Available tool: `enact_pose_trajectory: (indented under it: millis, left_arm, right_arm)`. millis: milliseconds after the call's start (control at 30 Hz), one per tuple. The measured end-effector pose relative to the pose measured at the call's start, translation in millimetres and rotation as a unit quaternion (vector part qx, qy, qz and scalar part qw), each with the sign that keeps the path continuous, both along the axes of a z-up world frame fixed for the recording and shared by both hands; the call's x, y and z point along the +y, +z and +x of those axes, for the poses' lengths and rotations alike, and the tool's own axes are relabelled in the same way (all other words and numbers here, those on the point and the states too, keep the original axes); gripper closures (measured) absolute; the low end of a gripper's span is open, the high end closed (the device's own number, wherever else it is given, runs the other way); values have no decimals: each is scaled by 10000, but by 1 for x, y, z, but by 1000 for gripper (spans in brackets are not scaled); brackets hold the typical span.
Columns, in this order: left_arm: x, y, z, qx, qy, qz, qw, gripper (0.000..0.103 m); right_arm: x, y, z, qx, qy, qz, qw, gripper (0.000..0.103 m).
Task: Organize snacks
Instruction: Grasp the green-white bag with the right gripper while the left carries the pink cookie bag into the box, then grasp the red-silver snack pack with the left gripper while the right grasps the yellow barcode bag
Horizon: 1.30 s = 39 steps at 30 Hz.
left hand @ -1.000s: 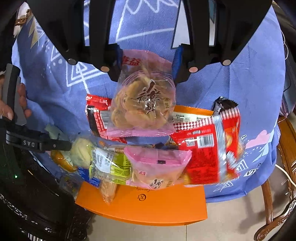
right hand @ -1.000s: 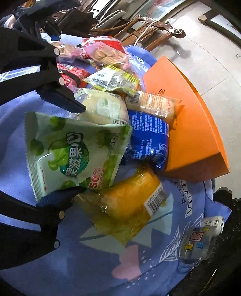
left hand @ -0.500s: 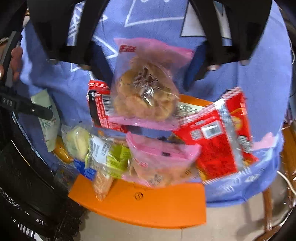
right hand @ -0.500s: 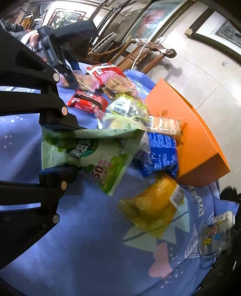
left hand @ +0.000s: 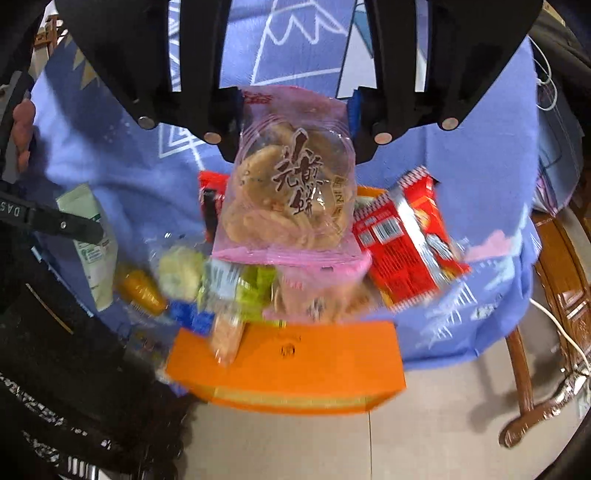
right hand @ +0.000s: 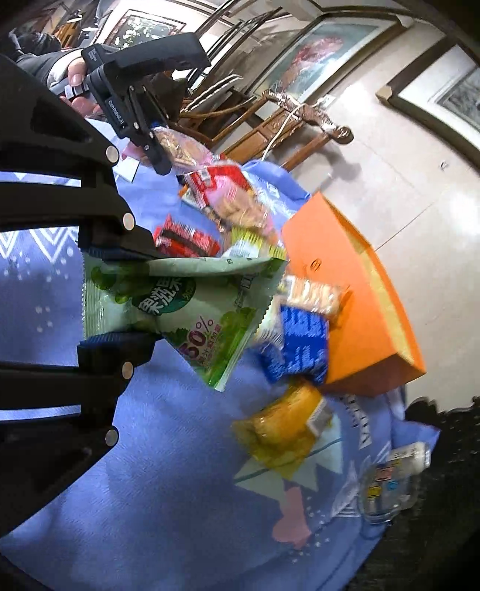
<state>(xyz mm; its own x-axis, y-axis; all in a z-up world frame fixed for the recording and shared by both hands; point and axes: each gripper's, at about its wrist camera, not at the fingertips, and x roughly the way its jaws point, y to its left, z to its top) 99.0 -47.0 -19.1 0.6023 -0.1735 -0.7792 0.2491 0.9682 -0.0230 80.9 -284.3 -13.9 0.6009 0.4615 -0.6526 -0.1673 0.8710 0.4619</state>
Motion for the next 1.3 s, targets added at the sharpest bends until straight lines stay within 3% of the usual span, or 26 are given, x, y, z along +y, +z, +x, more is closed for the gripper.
enact_pose_trajectory:
  millis: [233,367,533,633,800,967,1000,1033,1133,1300]
  left_arm:
    - [2,44,2,-400,-30,-55,9992,65]
    - [-3,70,19,-608,-82,0,9981,65]
    - [-15,113,62,-1011,-40,69,9948,65]
    - [-23,130,104,-1149,13,128,9933,65]
    - [-32,131,179,-1047,183,168,9942,65]
    - [-43,101,240,-833,262,382,9954,64]
    - [-45,95,249,-815,350,395,9953,63]
    - [-45,91,256,-776,442,350,9954,58]
    - [-41,78,267,-665,935,333,9928,6]
    - [-29,74,249,-682,840,499,9929,5]
  right_arm:
    - [4,33,-12,-429,58,-110,9990,72]
    - [9,68,-4,-783,74,-222,9967,72]
    - [13,111,34,-1175,45,-380,9923,72]
    - [14,131,79,-1323,-83,-380,9904,72]
    - [23,132,150,-1262,-200,-513,9905,72]
    - [22,111,207,-1129,-408,-604,9909,71]
    - [25,106,216,-1087,-418,-658,9910,65]
    - [28,99,228,-1029,-424,-704,9913,60]
    - [30,84,237,-906,-661,-813,9904,53]
    - [20,81,214,-1146,-732,-686,9883,47]
